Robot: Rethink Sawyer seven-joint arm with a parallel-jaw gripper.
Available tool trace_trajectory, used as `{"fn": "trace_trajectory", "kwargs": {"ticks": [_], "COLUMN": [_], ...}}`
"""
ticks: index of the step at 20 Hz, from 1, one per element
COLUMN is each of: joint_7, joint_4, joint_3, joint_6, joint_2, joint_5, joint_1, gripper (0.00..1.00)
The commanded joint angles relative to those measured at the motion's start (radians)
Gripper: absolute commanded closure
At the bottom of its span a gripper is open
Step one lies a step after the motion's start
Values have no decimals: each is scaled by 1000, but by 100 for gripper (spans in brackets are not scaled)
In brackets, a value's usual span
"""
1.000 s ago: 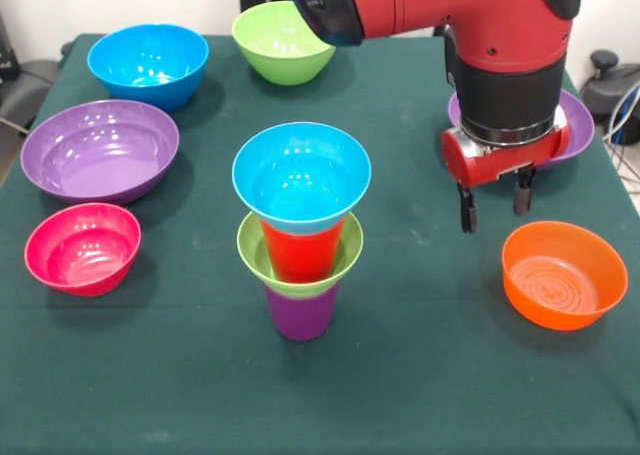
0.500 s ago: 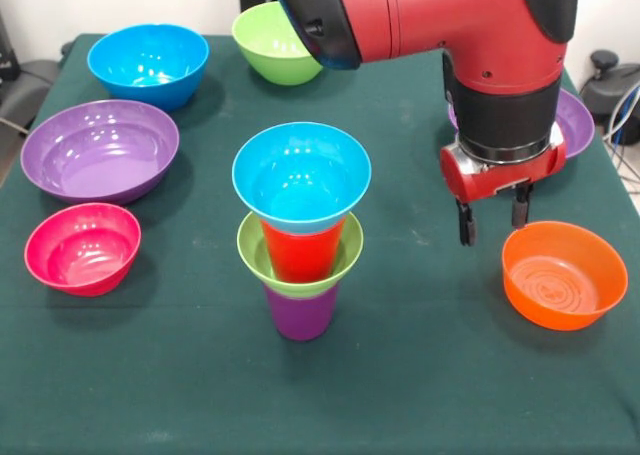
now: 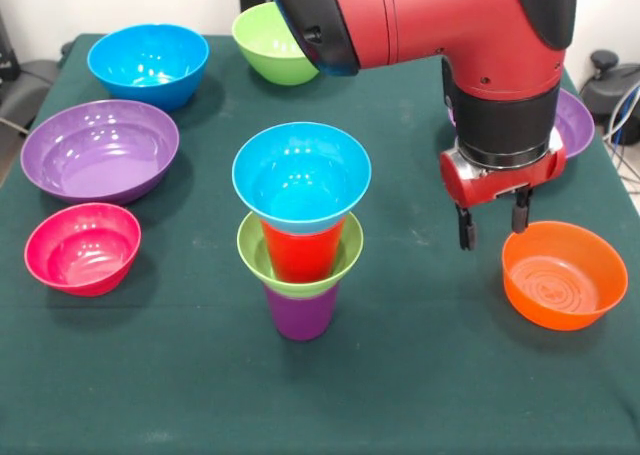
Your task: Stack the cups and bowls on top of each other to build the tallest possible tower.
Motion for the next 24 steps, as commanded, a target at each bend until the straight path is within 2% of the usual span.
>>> {"fn": "trace_trajectory", "kwargs": {"ticks": [1,5,16,24], "joint_7": [128,135,147,117], "joint_4": [-92,-110,-118,-118], "joint_3": [-18,-26,-37,-43], "joint_6": [-26,-20,-80,-113], "joint_2": [57,63,89,103], "joint_5": [22,23,30,14], "joint_1": [35,45,59,49], "gripper": [0,0,0,0]}}
